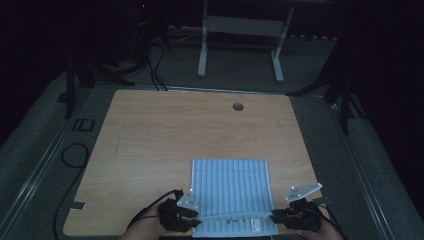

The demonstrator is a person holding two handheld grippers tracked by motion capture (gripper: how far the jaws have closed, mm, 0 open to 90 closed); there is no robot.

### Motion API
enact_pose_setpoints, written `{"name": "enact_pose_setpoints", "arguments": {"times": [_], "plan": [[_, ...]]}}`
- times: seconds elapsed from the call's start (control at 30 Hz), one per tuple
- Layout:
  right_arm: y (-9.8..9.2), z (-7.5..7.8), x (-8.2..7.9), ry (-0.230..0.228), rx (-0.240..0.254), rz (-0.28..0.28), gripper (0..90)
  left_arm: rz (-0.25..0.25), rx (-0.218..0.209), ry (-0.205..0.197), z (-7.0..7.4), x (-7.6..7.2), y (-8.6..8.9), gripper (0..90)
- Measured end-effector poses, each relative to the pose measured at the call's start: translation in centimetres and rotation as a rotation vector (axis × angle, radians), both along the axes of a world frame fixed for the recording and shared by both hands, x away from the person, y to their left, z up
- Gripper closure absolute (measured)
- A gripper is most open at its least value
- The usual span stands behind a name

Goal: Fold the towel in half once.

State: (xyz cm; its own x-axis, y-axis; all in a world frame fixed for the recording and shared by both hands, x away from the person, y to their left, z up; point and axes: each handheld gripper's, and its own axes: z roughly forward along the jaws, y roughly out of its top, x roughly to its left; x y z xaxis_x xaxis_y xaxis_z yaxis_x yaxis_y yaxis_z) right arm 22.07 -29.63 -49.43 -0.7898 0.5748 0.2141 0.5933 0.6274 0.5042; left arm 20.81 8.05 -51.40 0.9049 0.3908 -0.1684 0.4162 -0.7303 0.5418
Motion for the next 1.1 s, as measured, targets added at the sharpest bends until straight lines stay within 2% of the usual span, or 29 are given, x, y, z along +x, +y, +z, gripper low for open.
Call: {"name": "enact_pose_setpoints", "arguments": {"times": [0.03,0.1,0.13,0.17,0.2,0.23,0.3,0.33,0.43,0.5,0.53,0.57,0.6,0.67,0.7,0.77,0.97,1.03,1.1], "plan": [[-0.1,0.0,-0.1,0.006,0.0,-0.004,63.8,-0.002,-0.012,0.019,0.1,0.0,0.1,55.6],[-0.5,0.4,-0.2,-0.002,0.012,-0.019,60.6,0.002,-0.035,0.037,0.6,0.2,0.3,54.1],[-0.5,0.4,-0.2,-0.002,0.012,-0.019,60.6,0.002,-0.035,0.037,0.6,0.2,0.3,50.2],[-0.7,1.1,0.3,-0.031,0.025,-0.036,60.2,0.028,-0.049,0.024,1.0,0.8,0.5,49.5],[-0.7,1.1,0.3,-0.031,0.025,-0.036,60.2,0.028,-0.049,0.024,1.0,0.8,0.5,49.4],[-0.3,1.4,1.1,-0.054,0.023,-0.048,60.2,0.045,-0.058,0.02,1.2,1.6,0.5,47.8],[0.1,1.4,1.6,-0.065,0.016,-0.046,60.2,0.054,-0.059,0.018,1.2,2.1,0.4,46.6],[0.5,1.4,2.1,-0.067,0.011,-0.043,60.1,0.059,-0.072,0.023,1.2,3.0,0.4,46.1],[2.3,0.7,4.5,-0.074,-0.017,-0.017,59.7,0.08,-0.067,0.027,1.0,4.8,0.3,44.1],[3.1,0.5,5.7,-0.079,-0.043,-0.01,59.7,0.1,-0.036,-0.001,0.9,5.8,0.0,44.1],[3.4,0.3,6.2,-0.087,-0.057,-0.01,59.3,0.108,-0.02,0.001,0.7,6.4,-0.2,44.1],[3.7,0.1,6.9,-0.083,-0.064,-0.01,59.1,0.108,-0.02,0.001,0.7,6.4,-0.2,44.1],[3.9,0.0,7.4,-0.075,-0.071,-0.012,59.0,0.116,0.004,-0.008,0.3,7.0,-0.7,44.2],[4.2,-0.4,8.1,-0.077,-0.1,-0.012,58.8,0.103,0.023,-0.015,-0.1,7.4,-1.2,44.1],[4.2,-0.4,8.1,-0.077,-0.1,-0.012,58.8,0.103,0.023,-0.015,-0.1,7.4,-1.2,44.1],[4.5,-1.0,8.9,-0.086,-0.133,-0.013,57.8,0.102,0.05,-0.014,-0.8,8.0,-1.8,44.1],[4.7,-2.1,9.6,-0.075,-0.17,-0.027,57.4,0.107,0.067,-0.014,-1.6,8.8,-2.2,44.2],[4.9,-2.8,9.8,-0.071,-0.203,-0.023,56.8,0.11,0.058,-0.01,-1.8,9.1,-2.2,44.4],[5.0,-3.1,9.9,-0.081,-0.198,-0.026,56.7,0.117,0.051,-0.013,-1.8,9.4,-2.1,44.5]]}}
